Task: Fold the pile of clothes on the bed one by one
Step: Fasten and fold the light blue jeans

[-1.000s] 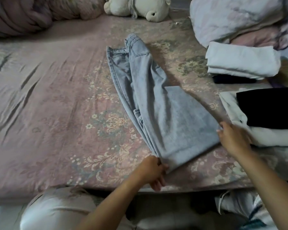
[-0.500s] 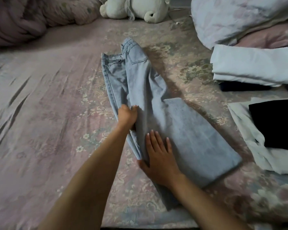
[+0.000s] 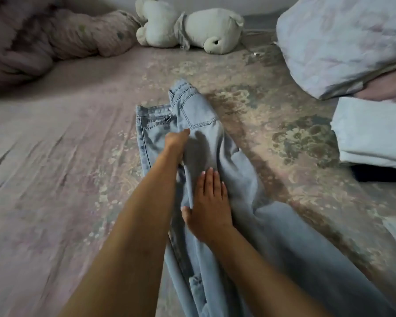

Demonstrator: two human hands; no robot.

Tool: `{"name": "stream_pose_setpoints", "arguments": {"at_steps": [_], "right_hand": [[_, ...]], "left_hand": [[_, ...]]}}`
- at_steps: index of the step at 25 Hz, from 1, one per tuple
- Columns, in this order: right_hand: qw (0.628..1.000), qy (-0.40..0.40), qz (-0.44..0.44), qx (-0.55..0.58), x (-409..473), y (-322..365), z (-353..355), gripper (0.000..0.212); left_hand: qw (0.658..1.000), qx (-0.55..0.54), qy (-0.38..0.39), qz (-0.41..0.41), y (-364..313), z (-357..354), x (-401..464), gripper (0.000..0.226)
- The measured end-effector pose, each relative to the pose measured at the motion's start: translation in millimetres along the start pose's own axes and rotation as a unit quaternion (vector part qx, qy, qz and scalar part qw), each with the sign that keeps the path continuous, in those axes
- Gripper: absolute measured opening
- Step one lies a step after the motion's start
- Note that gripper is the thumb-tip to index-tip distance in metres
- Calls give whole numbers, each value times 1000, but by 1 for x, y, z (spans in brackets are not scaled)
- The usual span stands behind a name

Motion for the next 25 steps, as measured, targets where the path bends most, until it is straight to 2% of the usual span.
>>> {"name": "stream_pose_setpoints", "arguments": {"at_steps": [2,4,5,6,7,9,11,14,17,19,21,22,24,25], "right_hand": [[999,26,-30,-6,14,0,-17,96],[998,49,-48,-15,17,-5,-32,85],[997,51,-48,-24,15,-8,-33,76],[999,13,-29,-34,16,-6,-28,67],[999,-29,-10,-36,18,0,-18,59],[997,-74,4,-26,19,19,-3,53],[995,-95,21,19,15,39,-1,51],[997,-65,27,-6,0,55,-22,52],[998,-53,40,-5,-7,51,-37,51],[997,-49,57,-5,-11,49,-43,51],[998,9,55,-20,-12,49,-51,53],[998,32,58,-22,-12,52,-49,54],[993,83,74,26,-7,56,-32,56],[987,131,83,39,-6,49,-20,54]], "left_hand": [[999,-38,-4,-9,-13,-4,28,55],[994,-96,40,15,-20,-16,49,58],[992,-109,59,21,-24,-20,54,57],[993,-106,50,1,-31,-13,58,52],[995,-86,4,-47,-39,1,65,42],[981,29,-140,-134,-45,38,73,34],[958,122,-218,-142,-29,73,72,32],[965,150,-205,-68,9,91,81,43],[951,169,-227,-122,5,92,85,34],[945,230,-184,-144,11,90,87,35],[941,268,-155,-140,13,83,80,37],[925,313,-161,-144,8,76,65,43],[859,420,-190,-221,-8,59,18,61],[826,468,-150,-278,-4,44,-8,63]]}}
Point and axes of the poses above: each hand's wrist, its own x-axis towards the middle knuckle, its own z-axis out of the back of the hand, y = z × x, the point moved 5 cm from there along x, towards the middle knuckle, and after that the axes turned 10 degrees about x, right-handed, at the moved point
